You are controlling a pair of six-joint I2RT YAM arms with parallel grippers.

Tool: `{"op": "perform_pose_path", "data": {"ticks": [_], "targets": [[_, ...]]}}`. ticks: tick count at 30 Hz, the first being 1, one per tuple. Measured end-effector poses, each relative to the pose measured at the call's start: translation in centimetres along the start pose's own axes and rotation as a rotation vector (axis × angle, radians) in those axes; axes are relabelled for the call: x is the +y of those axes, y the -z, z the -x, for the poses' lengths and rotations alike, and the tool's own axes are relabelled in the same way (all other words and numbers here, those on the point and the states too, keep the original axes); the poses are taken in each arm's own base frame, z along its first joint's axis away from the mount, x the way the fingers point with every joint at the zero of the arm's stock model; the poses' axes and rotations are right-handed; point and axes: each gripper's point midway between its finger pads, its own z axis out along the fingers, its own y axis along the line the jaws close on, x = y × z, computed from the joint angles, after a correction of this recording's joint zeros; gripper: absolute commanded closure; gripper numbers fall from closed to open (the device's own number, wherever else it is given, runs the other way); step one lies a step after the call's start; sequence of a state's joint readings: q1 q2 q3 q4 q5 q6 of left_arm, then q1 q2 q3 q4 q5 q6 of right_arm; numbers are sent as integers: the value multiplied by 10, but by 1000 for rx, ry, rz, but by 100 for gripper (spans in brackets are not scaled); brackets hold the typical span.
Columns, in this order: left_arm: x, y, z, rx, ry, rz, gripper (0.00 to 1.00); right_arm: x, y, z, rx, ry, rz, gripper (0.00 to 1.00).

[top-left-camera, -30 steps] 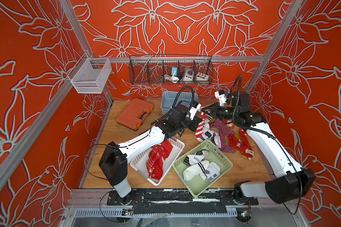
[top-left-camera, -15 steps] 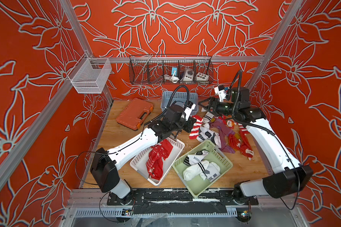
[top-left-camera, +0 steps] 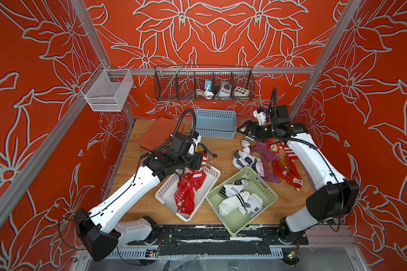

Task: Sort the socks into the basket by color
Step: Place the sock in the bin.

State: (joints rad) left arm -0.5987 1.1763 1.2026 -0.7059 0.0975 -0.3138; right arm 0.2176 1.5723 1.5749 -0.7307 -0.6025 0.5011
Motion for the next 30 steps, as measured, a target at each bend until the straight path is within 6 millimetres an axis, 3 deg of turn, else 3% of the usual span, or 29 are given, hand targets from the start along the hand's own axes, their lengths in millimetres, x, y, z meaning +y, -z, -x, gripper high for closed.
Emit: {"op": "perform_pose_path", "data": {"ticks": [7, 10, 14, 19, 24, 27, 30], "targets": [[39, -23, -69, 169, 99, 97, 100, -32, -13, -4, 38, -5, -90, 2], [50, -38, -89, 223, 132, 129, 100, -47, -17, -8, 52, -6, -139, 4], [62, -61, -98, 261, 161, 168, 100, -72, -20, -11, 65, -8, -231, 11], [71, -88, -104, 299, 180, 198, 100, -119, -20, -13, 73, -42, -402, 21], [78, -105, -116, 334, 202, 213, 99, -185, -10, -35, 116, -157, -587, 15], [77, -108, -118, 338, 212, 206, 89, -219, 3, -55, 145, -230, -697, 14], [76, -110, -117, 326, 228, 195, 65, -246, 16, -77, 174, -291, -791, 13]]}}
